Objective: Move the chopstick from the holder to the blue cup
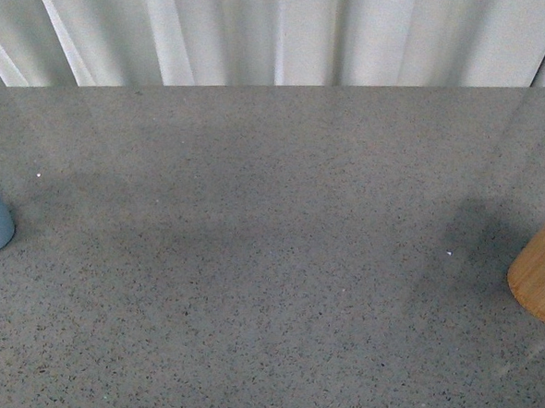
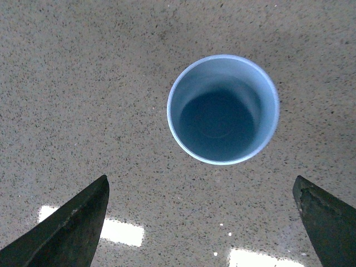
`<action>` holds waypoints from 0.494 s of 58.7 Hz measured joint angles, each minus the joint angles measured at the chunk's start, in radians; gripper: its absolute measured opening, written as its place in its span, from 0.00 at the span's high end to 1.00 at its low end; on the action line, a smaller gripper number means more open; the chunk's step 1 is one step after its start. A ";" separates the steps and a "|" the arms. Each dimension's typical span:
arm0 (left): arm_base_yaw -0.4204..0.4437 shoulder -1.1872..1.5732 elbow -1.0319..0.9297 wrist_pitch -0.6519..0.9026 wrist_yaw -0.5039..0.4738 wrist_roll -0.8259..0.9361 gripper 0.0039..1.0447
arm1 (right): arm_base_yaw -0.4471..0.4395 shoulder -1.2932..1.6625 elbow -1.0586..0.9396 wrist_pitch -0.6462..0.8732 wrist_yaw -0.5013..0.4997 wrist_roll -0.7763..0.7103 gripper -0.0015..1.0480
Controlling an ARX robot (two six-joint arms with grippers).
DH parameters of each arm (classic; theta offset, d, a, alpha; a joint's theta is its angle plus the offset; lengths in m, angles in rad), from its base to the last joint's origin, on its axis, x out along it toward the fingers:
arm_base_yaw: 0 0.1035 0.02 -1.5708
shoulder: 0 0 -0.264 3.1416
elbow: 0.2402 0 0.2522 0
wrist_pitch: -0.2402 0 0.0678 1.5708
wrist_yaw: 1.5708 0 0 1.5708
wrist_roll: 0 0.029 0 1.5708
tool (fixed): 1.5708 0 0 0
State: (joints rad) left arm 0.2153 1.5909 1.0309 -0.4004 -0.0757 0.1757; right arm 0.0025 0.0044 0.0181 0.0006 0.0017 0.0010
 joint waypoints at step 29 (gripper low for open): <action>0.000 0.200 0.135 0.041 -0.058 0.000 0.06 | 0.000 0.000 0.000 0.000 0.000 0.000 0.10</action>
State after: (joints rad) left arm 0.2157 1.7908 1.1664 -0.3592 -0.1341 0.1753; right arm 0.0025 0.0044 0.0181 0.0006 0.0013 0.0010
